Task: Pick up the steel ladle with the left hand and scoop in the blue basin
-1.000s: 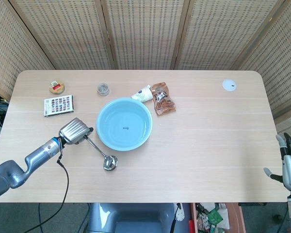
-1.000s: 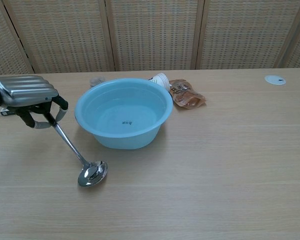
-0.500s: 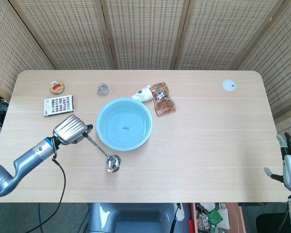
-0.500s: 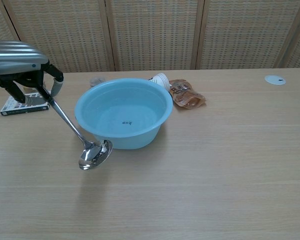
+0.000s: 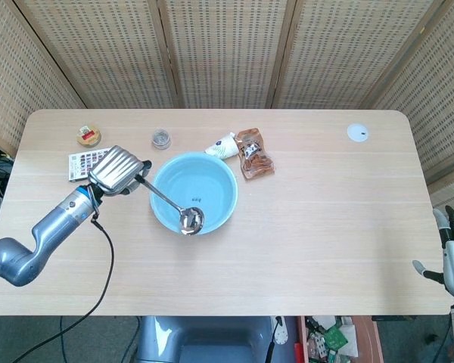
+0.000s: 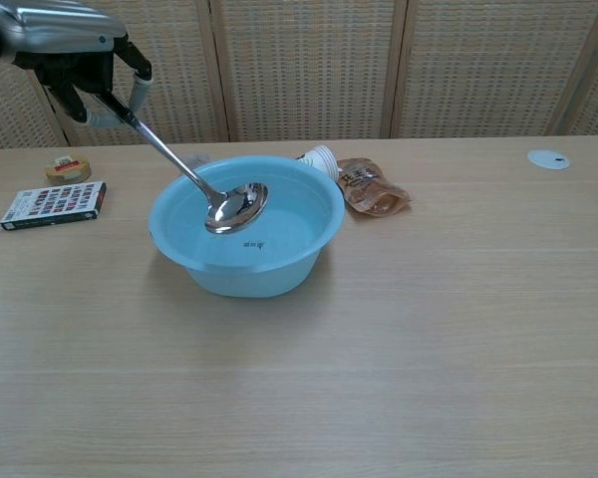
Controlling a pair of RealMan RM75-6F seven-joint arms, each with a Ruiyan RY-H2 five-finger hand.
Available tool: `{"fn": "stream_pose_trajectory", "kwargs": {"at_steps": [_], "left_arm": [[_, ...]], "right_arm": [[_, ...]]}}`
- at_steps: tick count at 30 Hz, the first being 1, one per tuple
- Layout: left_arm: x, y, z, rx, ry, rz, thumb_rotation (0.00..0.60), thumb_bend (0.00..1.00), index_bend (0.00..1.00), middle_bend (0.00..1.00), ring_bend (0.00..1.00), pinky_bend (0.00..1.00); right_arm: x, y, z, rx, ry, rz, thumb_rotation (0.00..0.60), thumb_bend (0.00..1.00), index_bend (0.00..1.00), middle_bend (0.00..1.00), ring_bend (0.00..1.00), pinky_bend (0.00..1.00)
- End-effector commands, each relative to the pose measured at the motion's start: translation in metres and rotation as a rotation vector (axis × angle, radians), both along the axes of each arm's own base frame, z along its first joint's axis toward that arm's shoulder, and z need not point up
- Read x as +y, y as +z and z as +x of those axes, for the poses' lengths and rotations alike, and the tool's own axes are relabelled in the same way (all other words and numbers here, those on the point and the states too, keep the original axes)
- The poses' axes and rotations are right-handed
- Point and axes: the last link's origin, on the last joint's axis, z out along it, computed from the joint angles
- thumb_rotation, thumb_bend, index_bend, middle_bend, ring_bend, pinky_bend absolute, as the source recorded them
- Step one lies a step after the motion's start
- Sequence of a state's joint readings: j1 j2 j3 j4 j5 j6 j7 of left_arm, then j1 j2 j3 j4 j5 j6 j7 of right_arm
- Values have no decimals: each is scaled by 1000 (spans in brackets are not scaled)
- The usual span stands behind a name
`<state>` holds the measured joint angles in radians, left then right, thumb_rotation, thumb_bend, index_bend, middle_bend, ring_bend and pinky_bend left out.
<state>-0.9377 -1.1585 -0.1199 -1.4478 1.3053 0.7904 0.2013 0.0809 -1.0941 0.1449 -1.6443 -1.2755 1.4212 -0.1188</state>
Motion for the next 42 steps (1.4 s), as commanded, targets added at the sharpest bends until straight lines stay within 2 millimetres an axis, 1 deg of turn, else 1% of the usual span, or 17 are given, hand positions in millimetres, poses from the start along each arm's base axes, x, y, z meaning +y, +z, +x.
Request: {"fn": "stream_pose_trajectory", "kwargs": {"at_steps": [1,5,9,13,18,22,34,42], "left_arm": [[24,-9,23,31,31,24,600,475,1000,1000,981,1000],[42,-20,32,68,70,57,600,476,1000,1000,981,1000],[64,-38,34,166,112,102,600,476,1000,1000,981,1000],[74,-51,40,205,140,131,600,476,1000,1000,981,1000],[77,-65,49,231,135,136,600,476,1000,1000,981,1000],[78,-71,54,246,125,134,600,476,1000,1000,981,1000],[78,-99,70,399,40,161,600,476,1000,1000,981,1000],[76,-110,77,473,-16,182,600,476,1000,1000,981,1000]], "right_arm": [[0,1,-1,-4,-5,1,600,0,0,0,0,0],[-1,3,-1,-10,3,-4,600,0,0,0,0,0],[0,3,1,-9,16,-3,600,0,0,0,0,0],[0,2,1,-7,15,2,600,0,0,0,0,0],[0,-1,1,-5,14,10,600,0,0,0,0,0],[-1,-2,2,-4,15,17,600,0,0,0,0,0],[-2,-1,-1,-11,4,14,600,0,0,0,0,0],[-1,1,-1,-22,3,13,600,0,0,0,0,0]]}}
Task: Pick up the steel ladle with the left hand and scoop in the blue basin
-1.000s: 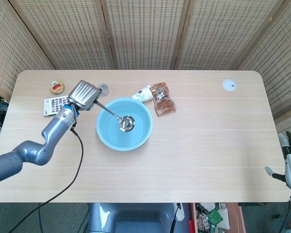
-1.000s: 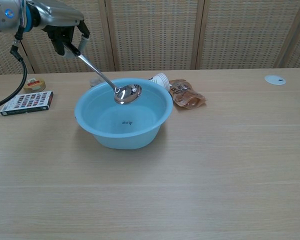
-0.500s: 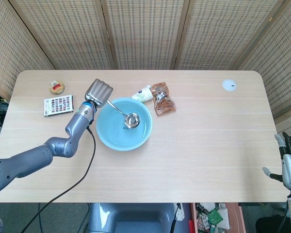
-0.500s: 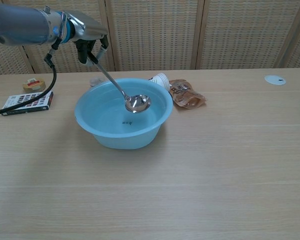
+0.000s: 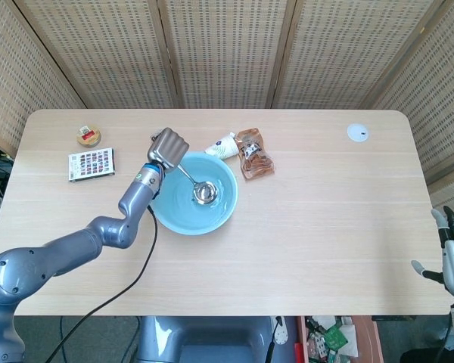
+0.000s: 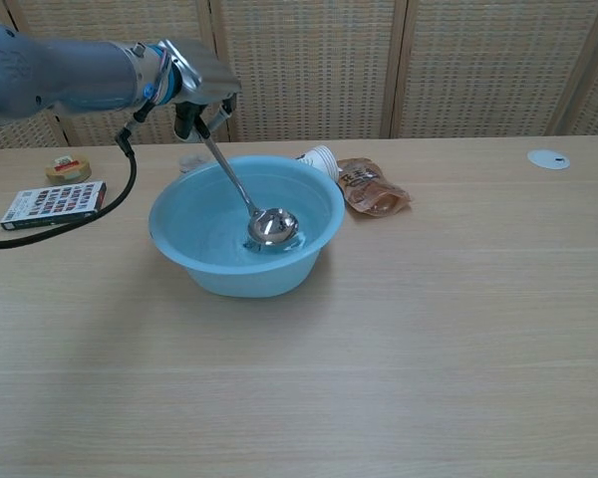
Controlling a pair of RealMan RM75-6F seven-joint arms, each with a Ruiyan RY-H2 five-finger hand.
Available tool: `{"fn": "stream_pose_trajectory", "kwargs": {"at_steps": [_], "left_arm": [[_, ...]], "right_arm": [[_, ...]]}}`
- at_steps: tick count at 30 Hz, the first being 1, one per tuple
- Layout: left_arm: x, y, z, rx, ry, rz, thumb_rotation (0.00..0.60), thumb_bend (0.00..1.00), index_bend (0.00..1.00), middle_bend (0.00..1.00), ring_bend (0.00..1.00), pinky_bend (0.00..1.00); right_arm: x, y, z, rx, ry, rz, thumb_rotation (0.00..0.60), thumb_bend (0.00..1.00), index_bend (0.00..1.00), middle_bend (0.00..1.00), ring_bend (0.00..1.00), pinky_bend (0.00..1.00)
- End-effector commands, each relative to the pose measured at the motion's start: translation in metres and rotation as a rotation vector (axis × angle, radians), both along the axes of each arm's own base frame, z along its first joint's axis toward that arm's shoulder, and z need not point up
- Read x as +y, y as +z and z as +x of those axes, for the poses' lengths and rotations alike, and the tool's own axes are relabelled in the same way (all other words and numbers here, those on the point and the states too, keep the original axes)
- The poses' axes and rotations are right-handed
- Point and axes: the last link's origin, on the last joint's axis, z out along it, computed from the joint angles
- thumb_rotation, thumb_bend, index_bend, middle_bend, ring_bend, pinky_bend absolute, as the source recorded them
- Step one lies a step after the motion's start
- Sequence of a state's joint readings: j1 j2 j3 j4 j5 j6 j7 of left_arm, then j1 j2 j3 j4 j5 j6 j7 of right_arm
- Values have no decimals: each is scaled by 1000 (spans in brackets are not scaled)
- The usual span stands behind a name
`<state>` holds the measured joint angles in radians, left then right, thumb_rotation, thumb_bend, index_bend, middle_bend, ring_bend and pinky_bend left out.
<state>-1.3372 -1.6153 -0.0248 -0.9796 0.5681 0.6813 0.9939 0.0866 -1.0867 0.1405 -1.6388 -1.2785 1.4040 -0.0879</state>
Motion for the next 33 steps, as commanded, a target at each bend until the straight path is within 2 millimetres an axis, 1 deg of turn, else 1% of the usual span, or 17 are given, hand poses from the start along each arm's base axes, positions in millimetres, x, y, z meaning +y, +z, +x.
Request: {"fn": "stream_pose_trajectory", "kwargs": {"at_steps": [1,8,19,23,28,33], "left_arm": [[-2,-5,4,18,-16,-2,600,476,1000,1000,981,1000],[-7,-13,10,38,-41,-11,600,476,1000,1000,981,1000],[-11,-16,12,81,-62,-5,600,476,1000,1000,981,1000],[-12,-17,14,57,-49,-9,600,476,1000,1000,981,1000],[-11,-10,16,-3,-26,-14,600,476,1000,1000,981,1000],[-12,5,18,-95,10,-26,600,477,1000,1000,981,1000]], "right_arm": [[0,1,0,-3,0,-2,600,0,0,0,0,0],[1,3,-1,-9,-1,-6,600,0,0,0,0,0],[1,5,-1,-14,1,-9,600,0,0,0,0,0],[1,5,-1,-16,1,-9,600,0,0,0,0,0],[1,5,-2,-16,-1,-8,600,0,0,0,0,0],[1,3,-2,-12,-2,-3,600,0,0,0,0,0]]}}
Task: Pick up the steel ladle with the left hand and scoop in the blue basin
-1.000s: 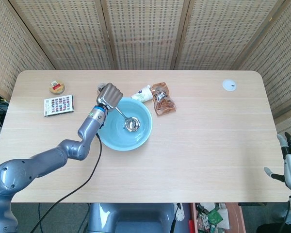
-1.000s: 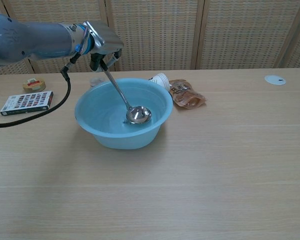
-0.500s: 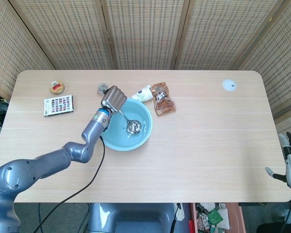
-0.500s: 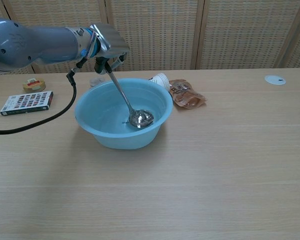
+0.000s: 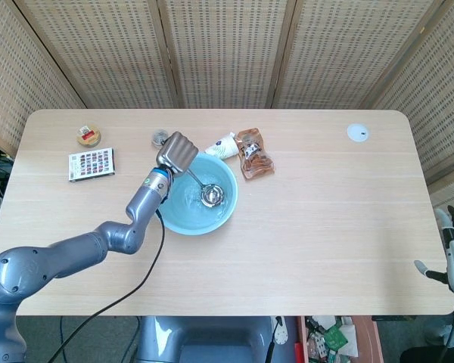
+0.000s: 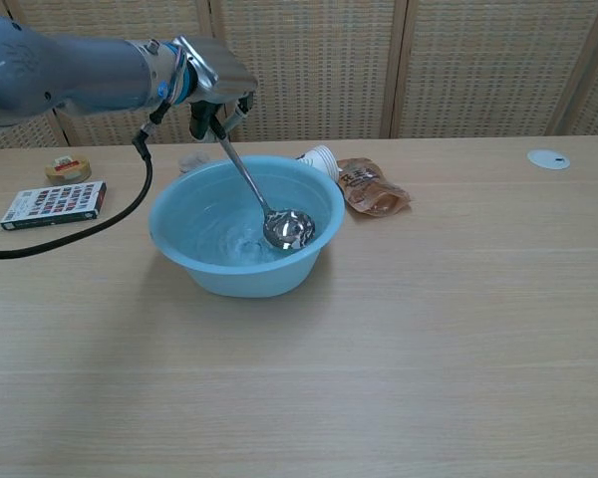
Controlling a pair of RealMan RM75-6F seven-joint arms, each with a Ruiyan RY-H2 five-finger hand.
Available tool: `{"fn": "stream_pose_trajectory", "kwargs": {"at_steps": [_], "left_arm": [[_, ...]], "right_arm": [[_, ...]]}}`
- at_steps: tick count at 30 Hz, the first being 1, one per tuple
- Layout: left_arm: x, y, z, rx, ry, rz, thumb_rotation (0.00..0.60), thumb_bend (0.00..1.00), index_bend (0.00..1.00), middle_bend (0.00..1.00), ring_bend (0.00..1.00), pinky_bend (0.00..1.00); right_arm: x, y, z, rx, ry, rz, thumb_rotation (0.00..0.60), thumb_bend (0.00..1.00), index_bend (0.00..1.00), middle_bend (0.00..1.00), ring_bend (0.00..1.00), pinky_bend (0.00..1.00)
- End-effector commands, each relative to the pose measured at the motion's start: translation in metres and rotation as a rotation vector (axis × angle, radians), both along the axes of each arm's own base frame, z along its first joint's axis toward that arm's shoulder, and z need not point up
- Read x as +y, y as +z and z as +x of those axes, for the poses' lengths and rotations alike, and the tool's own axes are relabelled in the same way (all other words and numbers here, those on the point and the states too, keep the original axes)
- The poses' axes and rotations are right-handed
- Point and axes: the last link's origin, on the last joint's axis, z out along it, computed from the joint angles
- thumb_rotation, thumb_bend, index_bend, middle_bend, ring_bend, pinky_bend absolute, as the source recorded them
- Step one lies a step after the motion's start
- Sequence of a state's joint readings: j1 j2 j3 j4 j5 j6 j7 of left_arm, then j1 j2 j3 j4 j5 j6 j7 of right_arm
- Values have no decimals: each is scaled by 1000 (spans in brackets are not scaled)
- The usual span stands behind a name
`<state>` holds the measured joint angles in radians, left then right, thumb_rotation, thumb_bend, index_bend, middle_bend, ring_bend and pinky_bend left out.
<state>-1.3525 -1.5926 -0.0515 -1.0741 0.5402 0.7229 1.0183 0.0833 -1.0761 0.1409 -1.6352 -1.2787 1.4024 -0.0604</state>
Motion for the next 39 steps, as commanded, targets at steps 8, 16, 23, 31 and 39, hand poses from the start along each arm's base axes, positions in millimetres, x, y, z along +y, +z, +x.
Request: {"fn": "stream_pose_trajectory", "kwargs": {"at_steps": [8,16,23,31,39], "left_arm": [[-3,31,-4,-114,75,-18,600,479,1000,1000,981,1000],[-4,50,-6,-132,140,-13,600,483,1000,1000,981,1000],[-7,66,-4,-157,207,-24,600,486,1000,1000,981,1000],[-10,82,-2,-170,280,-32,600,487,1000,1000,981,1000],[-10,84,-6,-178,315,-47,600,487,1000,1000,981,1000]], "right_arm": [[0,-4,1,10,0,14,600,0,0,0,0,0],[0,-7,2,16,2,19,600,0,0,0,0,0],[-1,-8,2,20,-2,21,600,0,0,0,0,0],[-1,-10,2,24,-5,27,600,0,0,0,0,0],[-1,-11,2,26,-6,27,600,0,0,0,0,0]]}}
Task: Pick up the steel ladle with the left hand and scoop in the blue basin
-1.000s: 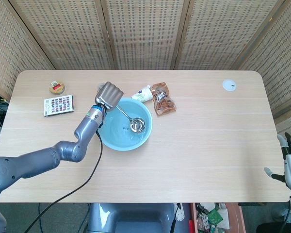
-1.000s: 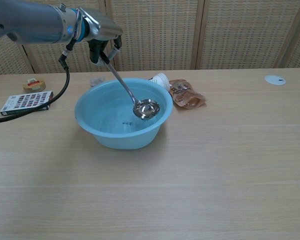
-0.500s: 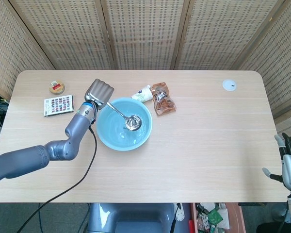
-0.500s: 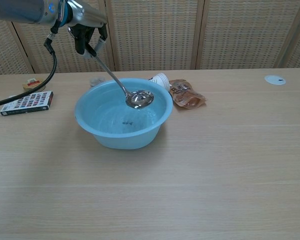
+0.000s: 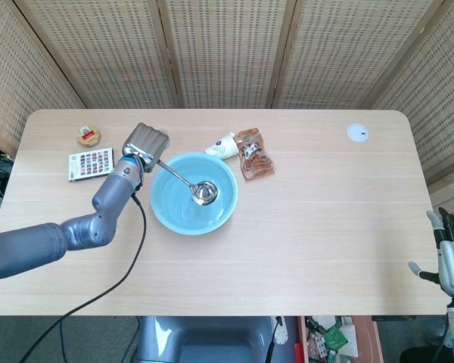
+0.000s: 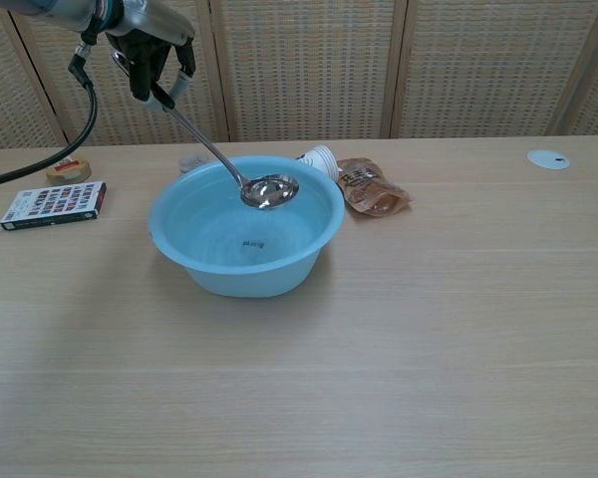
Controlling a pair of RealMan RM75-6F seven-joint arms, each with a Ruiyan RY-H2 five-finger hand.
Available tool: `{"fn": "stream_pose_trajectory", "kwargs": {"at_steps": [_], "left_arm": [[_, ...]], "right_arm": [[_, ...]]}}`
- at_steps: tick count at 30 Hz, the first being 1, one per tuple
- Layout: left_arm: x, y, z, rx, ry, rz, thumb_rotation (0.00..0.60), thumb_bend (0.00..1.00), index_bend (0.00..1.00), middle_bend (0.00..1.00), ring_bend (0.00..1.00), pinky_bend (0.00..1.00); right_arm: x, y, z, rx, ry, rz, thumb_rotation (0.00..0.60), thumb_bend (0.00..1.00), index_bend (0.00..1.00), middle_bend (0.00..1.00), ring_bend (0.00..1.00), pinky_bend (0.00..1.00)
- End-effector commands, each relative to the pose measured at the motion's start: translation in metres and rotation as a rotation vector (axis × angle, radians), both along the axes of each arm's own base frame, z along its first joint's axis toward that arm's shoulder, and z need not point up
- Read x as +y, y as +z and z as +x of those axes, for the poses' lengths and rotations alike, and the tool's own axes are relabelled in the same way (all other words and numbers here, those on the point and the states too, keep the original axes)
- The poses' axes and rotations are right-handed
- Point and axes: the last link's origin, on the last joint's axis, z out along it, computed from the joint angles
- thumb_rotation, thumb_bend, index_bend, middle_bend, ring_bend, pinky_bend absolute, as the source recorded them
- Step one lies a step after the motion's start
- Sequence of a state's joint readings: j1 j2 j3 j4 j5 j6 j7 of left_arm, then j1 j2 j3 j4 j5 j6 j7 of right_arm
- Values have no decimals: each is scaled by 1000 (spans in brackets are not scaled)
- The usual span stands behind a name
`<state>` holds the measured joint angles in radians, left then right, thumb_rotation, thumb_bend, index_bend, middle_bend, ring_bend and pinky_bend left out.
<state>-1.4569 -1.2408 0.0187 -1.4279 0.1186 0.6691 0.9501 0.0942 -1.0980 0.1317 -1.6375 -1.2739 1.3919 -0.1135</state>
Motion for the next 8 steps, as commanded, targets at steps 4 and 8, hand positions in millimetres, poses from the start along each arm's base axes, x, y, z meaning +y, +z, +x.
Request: {"fn": "stream_pose_trajectory", "kwargs": {"at_steps": [4,8], "left_arm": [[0,0,0,5,5,-1,600,487,1000,1000,981,1000],[1,1,1,5,2,0,600,487,1000,1000,981,1000]], "right_arm": [[0,0,0,1,-2,-1,600,0,0,0,0,0],[0,0,-1,1,-3,0,600,0,0,0,0,0]]}}
